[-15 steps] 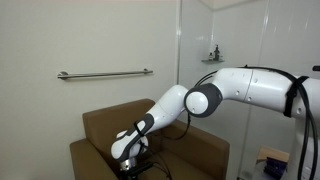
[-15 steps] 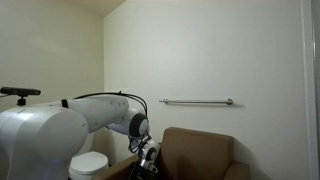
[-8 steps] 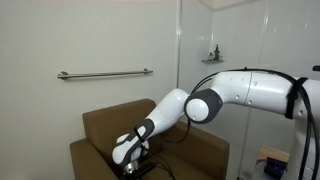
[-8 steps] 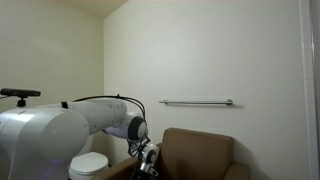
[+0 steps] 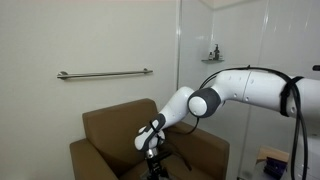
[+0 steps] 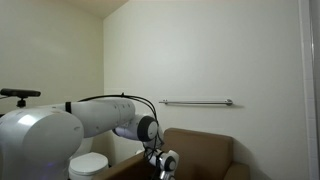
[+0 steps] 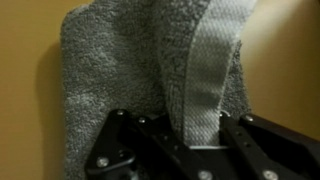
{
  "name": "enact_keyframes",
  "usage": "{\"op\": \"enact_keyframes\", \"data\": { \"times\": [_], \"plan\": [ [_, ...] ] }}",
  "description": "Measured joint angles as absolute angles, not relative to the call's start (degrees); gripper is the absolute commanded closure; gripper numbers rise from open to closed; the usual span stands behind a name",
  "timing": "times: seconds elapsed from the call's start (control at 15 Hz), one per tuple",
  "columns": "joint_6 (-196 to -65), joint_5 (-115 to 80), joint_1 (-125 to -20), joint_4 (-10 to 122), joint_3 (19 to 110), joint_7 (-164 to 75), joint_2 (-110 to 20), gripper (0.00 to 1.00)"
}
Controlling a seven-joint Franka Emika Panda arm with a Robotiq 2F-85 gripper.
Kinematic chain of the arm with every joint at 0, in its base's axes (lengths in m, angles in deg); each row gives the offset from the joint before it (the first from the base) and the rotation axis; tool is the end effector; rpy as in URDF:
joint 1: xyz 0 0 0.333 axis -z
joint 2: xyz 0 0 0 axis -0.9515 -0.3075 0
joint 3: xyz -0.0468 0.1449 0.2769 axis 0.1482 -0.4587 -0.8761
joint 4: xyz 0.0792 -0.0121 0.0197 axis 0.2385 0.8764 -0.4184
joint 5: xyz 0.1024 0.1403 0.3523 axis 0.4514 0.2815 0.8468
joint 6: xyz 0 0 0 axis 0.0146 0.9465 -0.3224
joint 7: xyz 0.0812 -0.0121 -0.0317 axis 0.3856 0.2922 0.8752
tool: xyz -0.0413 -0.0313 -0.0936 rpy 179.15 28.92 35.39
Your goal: Wipe the couch with the cloth
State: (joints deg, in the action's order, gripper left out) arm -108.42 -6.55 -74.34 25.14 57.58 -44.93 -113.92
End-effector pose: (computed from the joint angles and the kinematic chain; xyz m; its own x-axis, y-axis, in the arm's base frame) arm 0.6130 0.0572 -0.1346 0.8162 -0.0726 -0.5732 -0.1410 -0.9871 -0.0757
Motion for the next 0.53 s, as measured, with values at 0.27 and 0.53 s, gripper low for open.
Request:
{"op": "enact_keyframes", "data": {
  "times": [0.27,0.53],
  "plan": [
    [-108.4,-6.6,-68.9,25.2,59.8,-44.9,-113.7,0.94],
    [-108.4,-6.6,-66.4,25.4,60.6,-44.9,-113.7,0.95]
  ]
}}
